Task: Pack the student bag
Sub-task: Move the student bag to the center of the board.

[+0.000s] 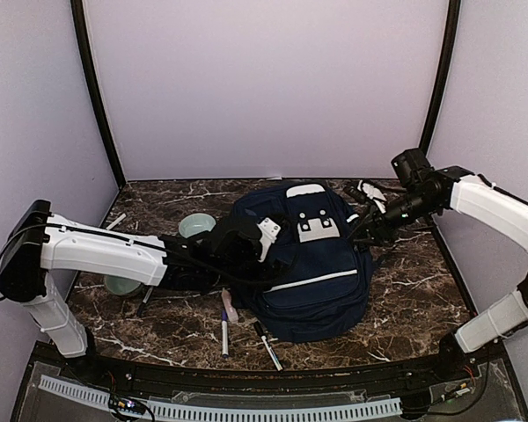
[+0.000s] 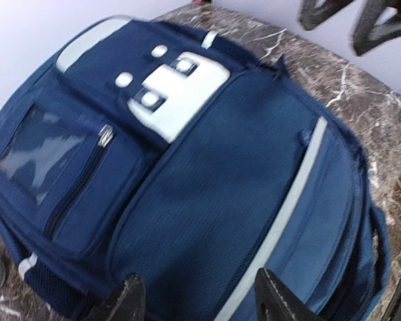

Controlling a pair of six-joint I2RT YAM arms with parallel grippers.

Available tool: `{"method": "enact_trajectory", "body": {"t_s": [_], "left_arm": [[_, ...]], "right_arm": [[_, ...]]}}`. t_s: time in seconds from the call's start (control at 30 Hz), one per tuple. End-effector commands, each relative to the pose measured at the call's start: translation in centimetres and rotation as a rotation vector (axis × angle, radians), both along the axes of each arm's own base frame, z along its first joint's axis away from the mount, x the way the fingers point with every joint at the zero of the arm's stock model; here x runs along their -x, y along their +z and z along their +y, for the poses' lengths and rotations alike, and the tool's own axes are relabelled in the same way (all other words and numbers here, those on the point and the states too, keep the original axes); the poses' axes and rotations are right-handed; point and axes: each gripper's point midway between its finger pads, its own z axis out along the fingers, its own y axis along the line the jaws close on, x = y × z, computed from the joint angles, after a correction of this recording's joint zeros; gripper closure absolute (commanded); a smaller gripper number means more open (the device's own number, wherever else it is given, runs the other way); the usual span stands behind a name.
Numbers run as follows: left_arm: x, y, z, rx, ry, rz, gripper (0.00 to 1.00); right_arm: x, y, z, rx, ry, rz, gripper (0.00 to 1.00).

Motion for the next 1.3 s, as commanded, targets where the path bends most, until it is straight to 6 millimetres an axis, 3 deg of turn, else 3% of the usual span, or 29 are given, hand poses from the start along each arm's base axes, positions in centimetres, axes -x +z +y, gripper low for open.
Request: {"method": "enact_trajectory", "body": {"t_s": [0.0,0.17,0.4,0.6,0.7,0.87,1.03,1.27], "left_arm": [[-0.6,-1.0,4.6,0.061,0.137,0.093,0.42],[-0.3,-3.2,7.6,0.036,0.187,0.135,0.41],[0.9,-6.4,12.4,-0.054,0.351,0.257,0.41],[2.6,-7.5,15.8,-0.116,0.494,0.384,0.41],[3.1,-7.7,16.1,-0.091,0.504,0.413,0.41],[2.1,-8.3,15.1,-0.059,0.512,0.412,0.39],[-1.1,-9.4,15.1,-0.099,0.569,0.385,0.35],[-5.4,-11.9,14.4,-0.111,0.592,0.410,0.35]], "right_arm": [[1.1,-1.4,3.1,0.064,0.071,0.002,0.53],[1.3,-4.6,5.1,0.219,0.108,-0.066,0.53],[3.3,-7.9,8.2,0.337,0.240,-0.121,0.51],[4.9,-12.1,8.7,0.458,0.332,-0.147,0.43],[5.6,-12.2,8.5,0.477,0.356,-0.189,0.32],[6.8,-11.4,7.7,0.516,0.402,-0.307,0.27],[7.5,-12.2,7.2,0.552,0.438,-0.326,0.26],[6.4,-13.5,7.0,0.600,0.410,-0.397,0.29]]}}
